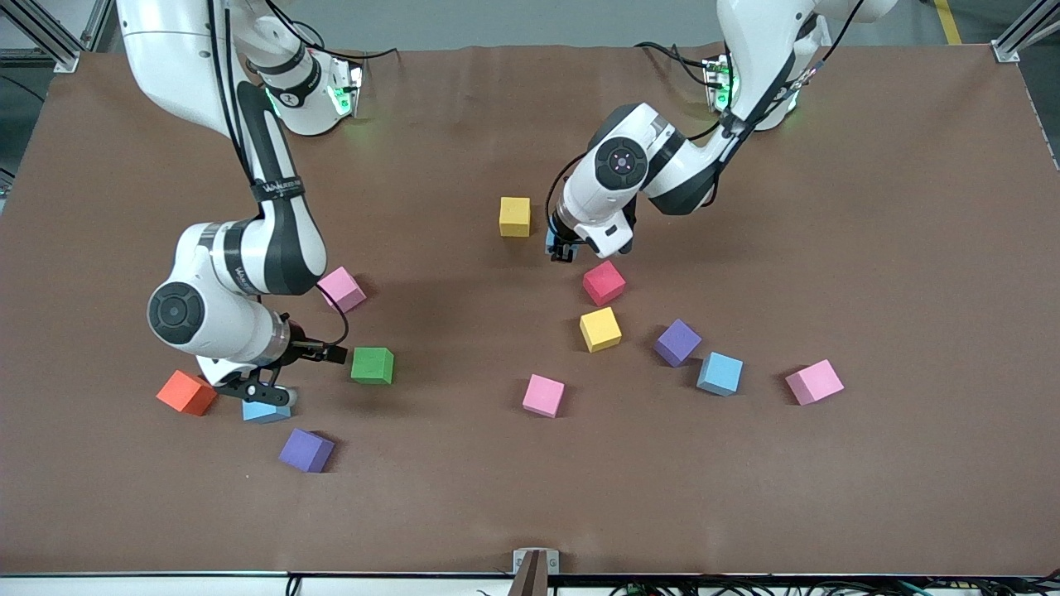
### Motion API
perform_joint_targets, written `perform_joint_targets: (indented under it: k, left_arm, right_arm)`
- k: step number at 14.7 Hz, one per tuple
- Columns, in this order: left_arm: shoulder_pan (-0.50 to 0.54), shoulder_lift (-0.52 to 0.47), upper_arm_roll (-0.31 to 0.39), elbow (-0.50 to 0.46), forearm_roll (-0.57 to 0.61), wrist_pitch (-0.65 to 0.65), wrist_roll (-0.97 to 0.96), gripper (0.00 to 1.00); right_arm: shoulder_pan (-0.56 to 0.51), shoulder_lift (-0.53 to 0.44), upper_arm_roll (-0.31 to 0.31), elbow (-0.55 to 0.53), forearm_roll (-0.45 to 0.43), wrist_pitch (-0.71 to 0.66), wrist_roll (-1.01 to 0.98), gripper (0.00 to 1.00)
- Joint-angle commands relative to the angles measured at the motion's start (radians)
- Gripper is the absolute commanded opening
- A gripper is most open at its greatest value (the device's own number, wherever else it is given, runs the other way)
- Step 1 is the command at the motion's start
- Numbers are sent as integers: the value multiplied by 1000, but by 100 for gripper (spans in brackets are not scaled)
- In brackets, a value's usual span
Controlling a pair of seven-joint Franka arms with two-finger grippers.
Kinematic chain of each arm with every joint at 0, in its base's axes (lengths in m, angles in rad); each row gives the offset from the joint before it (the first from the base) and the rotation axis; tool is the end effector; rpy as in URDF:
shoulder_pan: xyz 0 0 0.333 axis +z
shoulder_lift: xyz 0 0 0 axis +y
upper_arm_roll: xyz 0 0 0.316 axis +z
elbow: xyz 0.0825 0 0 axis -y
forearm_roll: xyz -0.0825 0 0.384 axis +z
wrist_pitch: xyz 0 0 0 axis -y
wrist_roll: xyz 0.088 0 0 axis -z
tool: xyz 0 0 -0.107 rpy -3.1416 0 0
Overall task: Arrange 11 blocks into digit 3
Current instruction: 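Reach the right gripper to the green cube while the left gripper carries cyan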
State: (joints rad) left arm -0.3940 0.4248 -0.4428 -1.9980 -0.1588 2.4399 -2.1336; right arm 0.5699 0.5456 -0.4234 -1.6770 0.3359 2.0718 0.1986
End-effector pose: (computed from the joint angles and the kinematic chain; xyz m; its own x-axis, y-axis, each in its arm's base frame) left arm 0.4179 -0.4485 0.2703 0.0947 0.9633 -0.2512 0.9831 -0.1302 -0.1286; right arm 0.6487 0.1434 0.2999 0.9779 -0.1799 -0.1061 -0.1852 -0.9818 -0.0422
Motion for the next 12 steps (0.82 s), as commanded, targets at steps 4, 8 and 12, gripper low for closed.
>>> perform_joint_targets:
  k: [4,8,12]
  left_arm:
    - [-66,23,-5,-87,-16,181,-104,0]
    - [-88,31,-2,-100,-8,194,-176,0]
    - [-83,31,-1,-149,34,194,-195,0]
  right_arm:
    - [59,17,9,-17,15,90,-14,100]
    - [57,82,38,-13,12,174,-16,100]
    - [56,102,55,-13,14,179,-30,100]
